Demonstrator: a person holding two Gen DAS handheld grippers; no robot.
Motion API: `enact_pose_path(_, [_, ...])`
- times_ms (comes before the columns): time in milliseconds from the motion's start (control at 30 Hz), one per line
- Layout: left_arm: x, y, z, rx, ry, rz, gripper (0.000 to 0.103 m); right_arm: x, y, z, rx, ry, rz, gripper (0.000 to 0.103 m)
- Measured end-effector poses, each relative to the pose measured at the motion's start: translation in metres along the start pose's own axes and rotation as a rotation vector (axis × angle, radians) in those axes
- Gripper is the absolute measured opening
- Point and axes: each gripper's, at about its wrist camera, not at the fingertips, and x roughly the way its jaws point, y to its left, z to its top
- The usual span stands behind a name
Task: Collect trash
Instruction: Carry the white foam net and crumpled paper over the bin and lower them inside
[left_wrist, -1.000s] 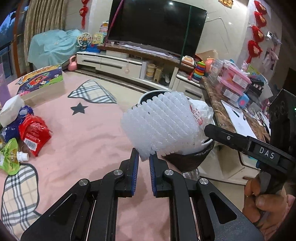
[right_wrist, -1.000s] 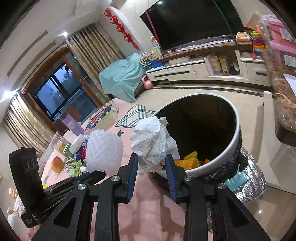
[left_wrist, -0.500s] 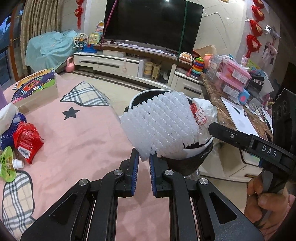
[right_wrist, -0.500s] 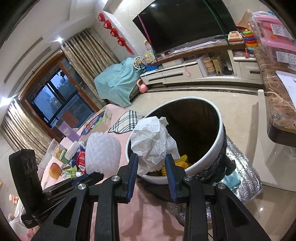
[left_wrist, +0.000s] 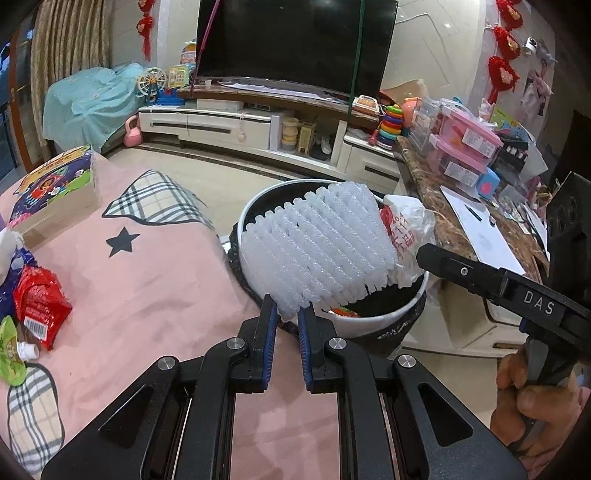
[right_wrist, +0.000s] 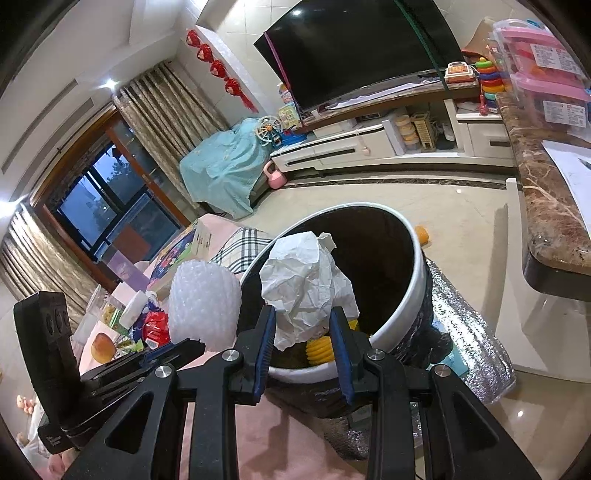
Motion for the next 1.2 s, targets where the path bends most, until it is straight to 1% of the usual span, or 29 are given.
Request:
enact_pose_path(633, [0.023,-0.01,0.019,0.029,0.024,0.01,0.011,0.008,-0.013,0.018,0.011,-0.004,-0.034,0.03])
enact_pose_path(1200, [0.04,-0.009,0.026,0.03,0.051,0.017,0.012,0.021,-0.02,0.024,0.018,0.021,-0.04,0.031])
